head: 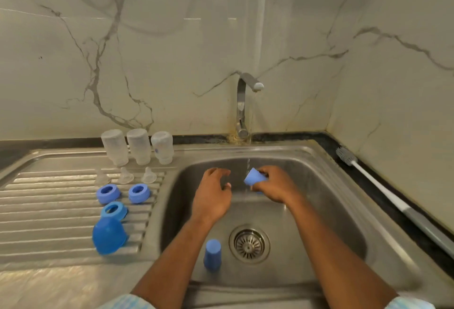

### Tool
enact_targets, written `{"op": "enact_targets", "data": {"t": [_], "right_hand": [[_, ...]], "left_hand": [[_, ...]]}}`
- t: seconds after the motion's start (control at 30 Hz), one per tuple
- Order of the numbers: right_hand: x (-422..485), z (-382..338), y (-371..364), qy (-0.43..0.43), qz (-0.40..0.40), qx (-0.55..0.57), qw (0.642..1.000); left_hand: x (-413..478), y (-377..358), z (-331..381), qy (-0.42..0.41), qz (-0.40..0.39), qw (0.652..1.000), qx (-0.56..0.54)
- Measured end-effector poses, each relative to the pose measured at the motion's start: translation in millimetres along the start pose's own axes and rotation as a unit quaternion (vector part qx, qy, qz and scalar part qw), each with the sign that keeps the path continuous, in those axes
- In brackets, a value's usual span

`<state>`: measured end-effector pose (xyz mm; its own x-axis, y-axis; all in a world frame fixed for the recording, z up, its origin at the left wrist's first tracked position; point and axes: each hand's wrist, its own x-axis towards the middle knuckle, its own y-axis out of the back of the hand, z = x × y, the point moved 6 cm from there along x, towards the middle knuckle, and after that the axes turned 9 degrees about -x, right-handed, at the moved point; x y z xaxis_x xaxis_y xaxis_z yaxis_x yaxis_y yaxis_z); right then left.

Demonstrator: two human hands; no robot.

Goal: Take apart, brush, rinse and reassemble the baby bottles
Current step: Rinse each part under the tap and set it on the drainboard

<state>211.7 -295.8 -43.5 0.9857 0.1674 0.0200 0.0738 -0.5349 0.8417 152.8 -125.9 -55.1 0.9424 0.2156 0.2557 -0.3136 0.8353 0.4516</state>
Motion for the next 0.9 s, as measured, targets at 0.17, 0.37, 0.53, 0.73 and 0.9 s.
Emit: {"op": "enact_targets", "data": {"t": [0.17,0.37,0.53,0.73,0.9], "right_hand": [[-27.0,23.8,17.9,-0.015,0.022,0.008,1.000],[-23.9,21.1,26.1,0.003,0.068,0.033,0.997],[-13.3,29.4,31.3,0.000,0.098,0.017,0.995],[-8.4,33.2,38.2,-0.018,0.153,0.068,0.986],[-14.3,32.1,38.0,-0.005,0.169,0.076,0.983]], "left_hand": [[-27.5,5.4,2.7,-0.010,-0.052,0.994,0.097],[-28.7,-1.9,1.1,-0.017,-0.084,0.984,0.157],[-18.6,-6.5,-2.6,-0.021,-0.096,0.975,0.197],[-15.9,-10.5,-3.8,-0.020,-0.102,0.972,0.209],[-17.7,-11.0,-4.7,-0.014,-0.102,0.976,0.193]]}}
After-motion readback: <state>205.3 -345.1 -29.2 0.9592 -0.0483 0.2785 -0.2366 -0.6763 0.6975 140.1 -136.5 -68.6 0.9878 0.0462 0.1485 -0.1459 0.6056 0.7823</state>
